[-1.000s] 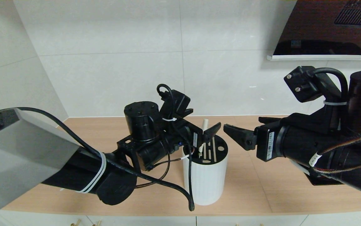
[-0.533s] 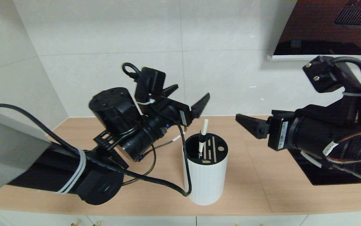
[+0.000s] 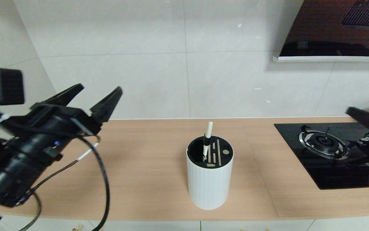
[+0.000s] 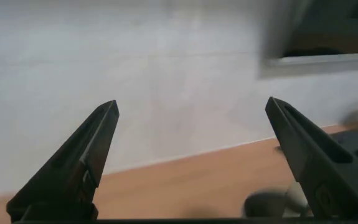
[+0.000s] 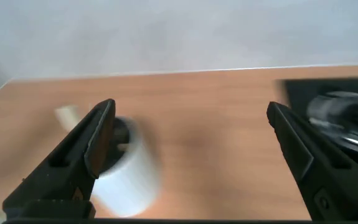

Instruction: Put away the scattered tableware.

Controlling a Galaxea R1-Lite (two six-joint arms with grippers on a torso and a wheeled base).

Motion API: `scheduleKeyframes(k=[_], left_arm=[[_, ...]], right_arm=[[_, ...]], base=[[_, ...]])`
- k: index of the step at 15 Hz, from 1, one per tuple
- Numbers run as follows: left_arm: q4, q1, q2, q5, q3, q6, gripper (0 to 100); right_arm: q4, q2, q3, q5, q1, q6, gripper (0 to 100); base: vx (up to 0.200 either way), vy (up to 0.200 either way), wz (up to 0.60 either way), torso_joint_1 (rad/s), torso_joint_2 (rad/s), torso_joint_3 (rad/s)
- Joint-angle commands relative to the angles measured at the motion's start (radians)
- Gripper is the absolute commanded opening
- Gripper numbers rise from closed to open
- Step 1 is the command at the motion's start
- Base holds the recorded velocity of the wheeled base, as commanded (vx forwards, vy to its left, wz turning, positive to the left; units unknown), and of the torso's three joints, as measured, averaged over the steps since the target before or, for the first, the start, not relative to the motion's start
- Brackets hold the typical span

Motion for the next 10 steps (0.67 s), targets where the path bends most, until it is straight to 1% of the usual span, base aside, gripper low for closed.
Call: scheduleKeyframes(k=[1,2,3,4,5,6,7,8,9,10], left_arm=[[0.093,0.108,-0.389,0.004,0.249,-0.026,100],[0.153,0.126,-0.473,0.004,0.269,-0.031,100],[0.32,0.137,-0.637,0.004,0.283,-0.039,100],[0.518,0.137,-0.802,0.006,0.279,-0.042,100],[0.722,0.142,-0.95,0.007,0.261,-0.054,100],[1.013,0.156,-1.151,0.001,0.197,-0.074,100],[1.193,0.203,-1.246,-0.005,0.141,-0.089,100],[1.294,0.238,-1.305,-0.016,0.112,-0.109,100],[1.357,0.286,-1.357,-0.066,0.108,-0.117,100],[1.363,0.317,-1.389,-0.091,0.111,-0.12,100]], right_arm=[[0.011,-0.394,0.173,0.005,-0.133,-0.002,100],[0.044,-0.45,0.173,0.005,-0.144,-0.003,100],[0.143,-0.558,0.173,0.005,-0.15,-0.046,100],[0.278,-0.662,0.178,0.005,-0.151,-0.069,100],[0.403,-0.747,0.172,0.005,-0.151,-0.071,100],[0.515,-0.831,0.156,0.004,-0.153,-0.071,100],[0.544,-0.865,0.155,0.001,-0.168,-0.069,100],[0.554,-0.885,0.155,0.004,-0.199,-0.069,100],[0.57,-0.897,0.156,0.005,-0.229,-0.071,100],[0.568,-0.897,0.156,-0.002,-0.229,-0.069,100]], base=[[0.0,0.0,0.0,0.0,0.0,0.0],[0.0,0.0,0.0,0.0,0.0,0.0],[0.0,0.0,0.0,0.0,0.0,0.0],[0.0,0.0,0.0,0.0,0.0,0.0],[0.0,0.0,0.0,0.0,0.0,0.0],[0.0,0.0,0.0,0.0,0.0,0.0],[0.0,0.0,0.0,0.0,0.0,0.0],[0.0,0.0,0.0,0.0,0.0,0.0],[0.0,0.0,0.0,0.0,0.0,0.0],[0.0,0.0,0.0,0.0,0.0,0.0]])
